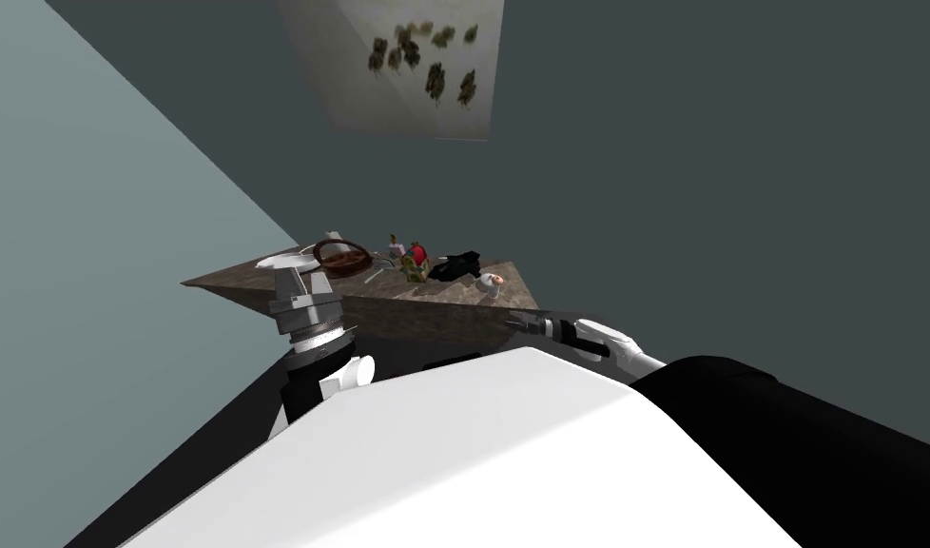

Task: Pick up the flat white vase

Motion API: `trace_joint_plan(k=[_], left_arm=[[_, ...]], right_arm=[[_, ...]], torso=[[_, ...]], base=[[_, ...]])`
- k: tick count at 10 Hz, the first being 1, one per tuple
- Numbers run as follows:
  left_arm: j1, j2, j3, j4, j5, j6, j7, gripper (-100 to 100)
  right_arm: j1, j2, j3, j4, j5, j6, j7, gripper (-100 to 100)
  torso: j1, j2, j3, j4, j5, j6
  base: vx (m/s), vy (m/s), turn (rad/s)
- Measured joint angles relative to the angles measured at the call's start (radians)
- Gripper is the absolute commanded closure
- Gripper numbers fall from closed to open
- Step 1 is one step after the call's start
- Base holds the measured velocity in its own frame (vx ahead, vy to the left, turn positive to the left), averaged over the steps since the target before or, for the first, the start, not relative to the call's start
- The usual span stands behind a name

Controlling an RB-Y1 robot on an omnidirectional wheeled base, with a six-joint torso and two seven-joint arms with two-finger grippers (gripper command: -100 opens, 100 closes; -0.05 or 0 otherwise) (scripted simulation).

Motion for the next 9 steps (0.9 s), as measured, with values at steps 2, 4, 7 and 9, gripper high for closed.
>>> trace_joint_plan(k=[2, 4, 7, 9], left_arm=[[0.000, 0.000, 0.000, 0.000, 0.000, 0.000, 0.000, 0], [0.000, 0.000, 0.000, 0.000, 0.000, 0.000, 0.000, 0], [0.000, 0.000, 0.000, 0.000, 0.000, 0.000, 0.000, 0], [0.000, 0.000, 0.000, 0.000, 0.000, 0.000, 0.000, 0]], right_arm=[[-0.020, -0.051, 0.027, 0.054, 0.026, 0.001, 0.001, -100], [-0.013, -0.112, 0.038, 0.086, 0.045, 0.004, 0.002, -100], [-0.007, -0.196, 0.054, 0.153, 0.069, -0.002, 0.011, -100], [0.001, -0.261, 0.063, 0.187, 0.081, -0.008, 0.015, -100]], torso=[[0.000, -0.001, 0.000, 0.000, 0.000, 0.000], [0.000, 0.000, 0.000, 0.000, 0.000, 0.000], [0.000, 0.001, 0.001, 0.000, 0.000, 0.001], [0.001, 0.001, 0.000, 0.000, 0.000, 0.001]], base=[[0.057, 0.036, 0.199], [0.046, 0.025, 0.198], [0.043, 0.030, 0.227], [0.030, 0.019, 0.053]])
